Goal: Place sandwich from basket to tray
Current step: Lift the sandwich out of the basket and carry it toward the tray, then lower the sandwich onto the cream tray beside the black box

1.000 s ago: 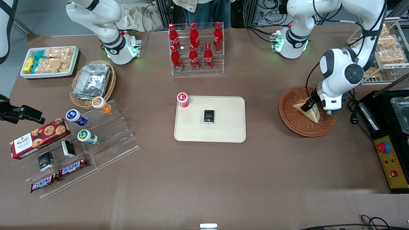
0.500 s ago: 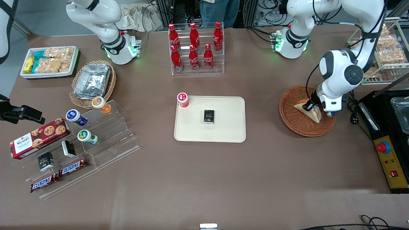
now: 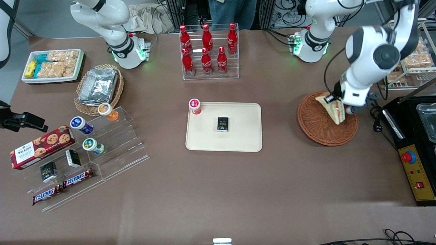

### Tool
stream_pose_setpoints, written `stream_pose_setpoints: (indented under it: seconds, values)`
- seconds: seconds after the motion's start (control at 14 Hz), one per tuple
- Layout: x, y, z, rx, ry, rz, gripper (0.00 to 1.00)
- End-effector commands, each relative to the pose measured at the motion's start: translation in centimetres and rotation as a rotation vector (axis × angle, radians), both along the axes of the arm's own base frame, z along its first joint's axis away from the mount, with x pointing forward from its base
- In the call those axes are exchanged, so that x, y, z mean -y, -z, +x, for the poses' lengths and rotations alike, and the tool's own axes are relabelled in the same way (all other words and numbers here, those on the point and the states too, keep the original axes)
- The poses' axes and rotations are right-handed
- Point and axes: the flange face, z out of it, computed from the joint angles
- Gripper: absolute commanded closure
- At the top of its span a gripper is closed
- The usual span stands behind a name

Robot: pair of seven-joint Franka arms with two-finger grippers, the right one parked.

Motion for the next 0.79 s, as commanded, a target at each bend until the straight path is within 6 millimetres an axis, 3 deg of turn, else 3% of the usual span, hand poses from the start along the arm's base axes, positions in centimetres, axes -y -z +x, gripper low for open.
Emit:
stream_pose_setpoints:
  seconds: [0.0,0.07,0.21,0.43,0.71]
  values:
    - [4.8,-4.8,0.1,-0.018,0.137,-0.092,1.00]
    - [8.0,-5.8,0.1,-0.017,0.187,-0.104,1.00]
    - [12.5,-6.9,-0.2,-0.002,0.222,-0.111,1.00]
    - [19.5,-5.9,-0.8,-0.015,0.271,-0.131,1.00]
    - [22.4,-0.5,0.5,-0.017,0.340,-0.150,1.00]
